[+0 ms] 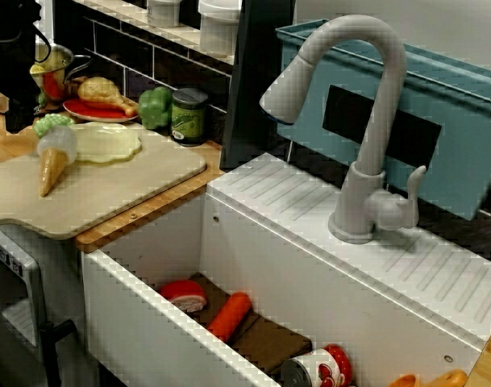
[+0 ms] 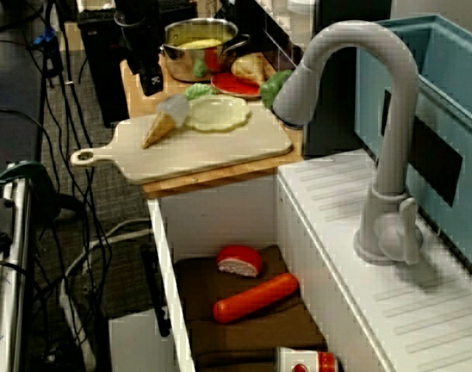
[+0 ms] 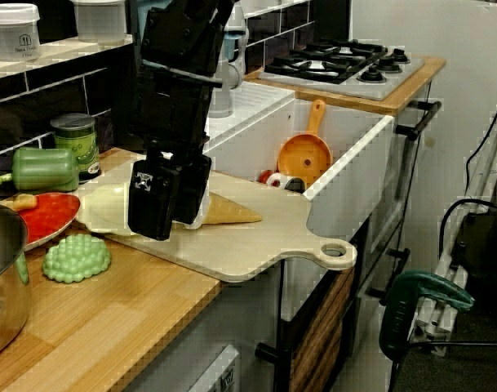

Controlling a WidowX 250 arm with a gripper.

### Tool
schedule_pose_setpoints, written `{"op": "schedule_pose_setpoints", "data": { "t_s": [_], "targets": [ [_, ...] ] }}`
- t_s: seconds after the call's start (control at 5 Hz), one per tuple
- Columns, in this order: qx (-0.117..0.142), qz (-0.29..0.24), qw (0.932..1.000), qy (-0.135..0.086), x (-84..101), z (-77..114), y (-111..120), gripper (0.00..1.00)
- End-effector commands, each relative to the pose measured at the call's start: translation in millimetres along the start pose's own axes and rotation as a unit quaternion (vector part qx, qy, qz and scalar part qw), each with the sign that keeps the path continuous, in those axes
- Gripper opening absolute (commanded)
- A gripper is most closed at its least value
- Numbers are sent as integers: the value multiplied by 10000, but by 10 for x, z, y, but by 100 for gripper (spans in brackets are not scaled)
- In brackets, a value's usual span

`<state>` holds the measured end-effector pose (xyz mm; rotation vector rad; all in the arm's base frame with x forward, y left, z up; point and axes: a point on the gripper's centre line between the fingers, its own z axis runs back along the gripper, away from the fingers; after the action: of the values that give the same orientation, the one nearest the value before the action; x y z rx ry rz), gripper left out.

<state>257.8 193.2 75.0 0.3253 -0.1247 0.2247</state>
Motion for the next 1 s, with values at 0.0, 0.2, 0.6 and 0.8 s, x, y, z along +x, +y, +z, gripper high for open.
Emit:
{"op": "schedule_pose_setpoints", "data": {
  "t_s": [0.0, 0.2, 0.6, 0.8],
  "targets": [
    [0, 0, 10000, 0, 0, 0, 0, 100],
    [32, -2, 10000, 65, -14, -75, 29, 100],
    [88, 25, 9999, 111, -2, -146, 64, 100],
    [29, -43, 9999, 128, -28, -97, 56, 100]
  ]
}}
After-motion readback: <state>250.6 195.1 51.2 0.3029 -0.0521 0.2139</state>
